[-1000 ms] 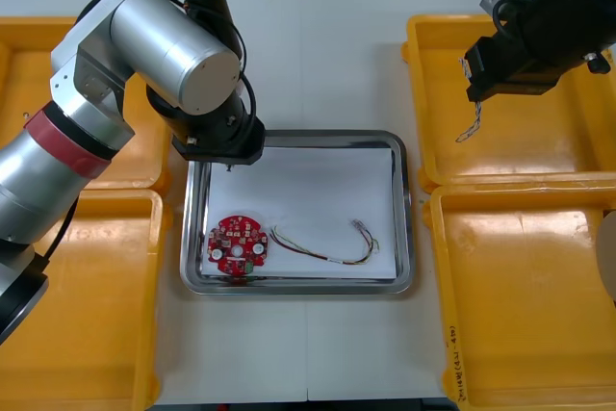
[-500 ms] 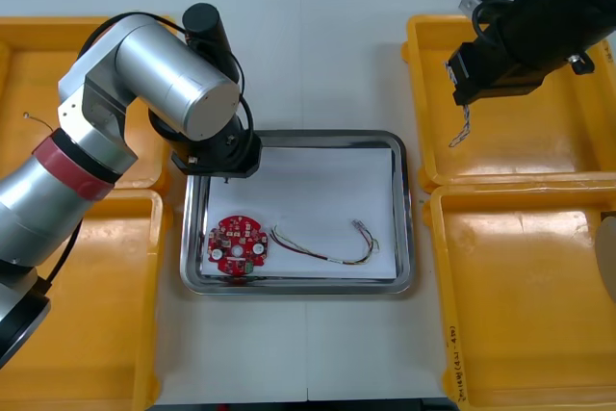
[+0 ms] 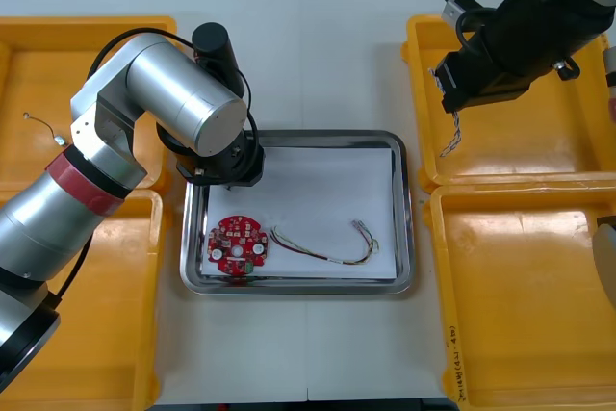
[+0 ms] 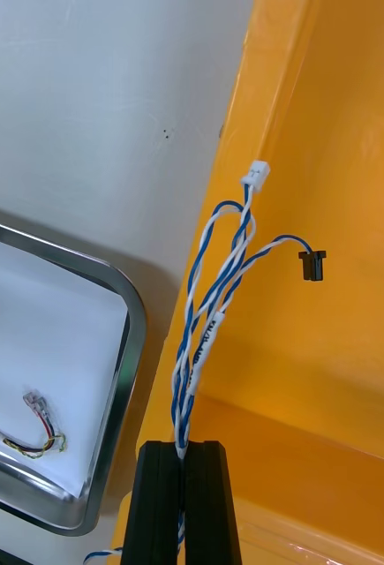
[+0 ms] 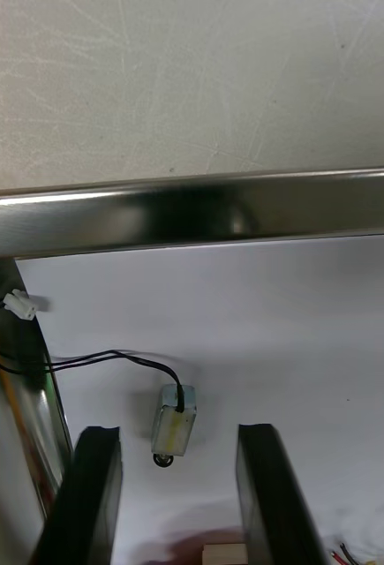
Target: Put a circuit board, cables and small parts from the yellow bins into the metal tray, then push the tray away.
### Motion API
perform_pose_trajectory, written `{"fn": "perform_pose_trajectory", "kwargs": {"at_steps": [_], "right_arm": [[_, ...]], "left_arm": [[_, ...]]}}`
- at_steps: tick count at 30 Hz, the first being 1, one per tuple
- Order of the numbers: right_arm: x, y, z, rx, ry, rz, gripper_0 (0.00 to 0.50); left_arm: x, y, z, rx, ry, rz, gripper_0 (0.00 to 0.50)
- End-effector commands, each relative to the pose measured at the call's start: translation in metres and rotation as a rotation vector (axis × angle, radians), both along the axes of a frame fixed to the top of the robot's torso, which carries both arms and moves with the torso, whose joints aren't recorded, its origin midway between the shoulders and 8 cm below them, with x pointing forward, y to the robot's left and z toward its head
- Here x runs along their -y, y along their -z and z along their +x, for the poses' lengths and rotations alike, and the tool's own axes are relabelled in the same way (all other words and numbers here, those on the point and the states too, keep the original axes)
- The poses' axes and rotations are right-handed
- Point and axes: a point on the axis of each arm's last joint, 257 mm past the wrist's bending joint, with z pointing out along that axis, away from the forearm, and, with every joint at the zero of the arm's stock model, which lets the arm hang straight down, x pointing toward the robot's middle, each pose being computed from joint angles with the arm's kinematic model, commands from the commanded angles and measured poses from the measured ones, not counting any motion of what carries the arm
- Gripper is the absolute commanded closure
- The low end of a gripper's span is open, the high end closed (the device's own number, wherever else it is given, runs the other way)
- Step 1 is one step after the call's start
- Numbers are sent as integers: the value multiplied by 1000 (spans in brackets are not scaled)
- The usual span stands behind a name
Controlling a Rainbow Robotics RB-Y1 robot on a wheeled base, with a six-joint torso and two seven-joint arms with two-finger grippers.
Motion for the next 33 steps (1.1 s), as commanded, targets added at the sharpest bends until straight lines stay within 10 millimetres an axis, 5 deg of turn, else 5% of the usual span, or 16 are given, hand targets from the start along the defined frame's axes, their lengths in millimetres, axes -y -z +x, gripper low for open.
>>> {"fn": "perform_pose_trajectory", "kwargs": {"at_steps": [1,14,21,33], "right_arm": [[9,-9,-4,37,28,-17,500],[4,-8,-7,37,15,-17,500],[-17,-8,-16,59,-65,-57,500],[-62,-5,-44,97,-282,-125,500]], "left_arm": [[14,-3,0,19,77,4,0],[2,-64,-4,73,62,-21,0],[-13,-106,-14,99,64,-14,0],[-30,-198,4,216,88,-65,0]]}}
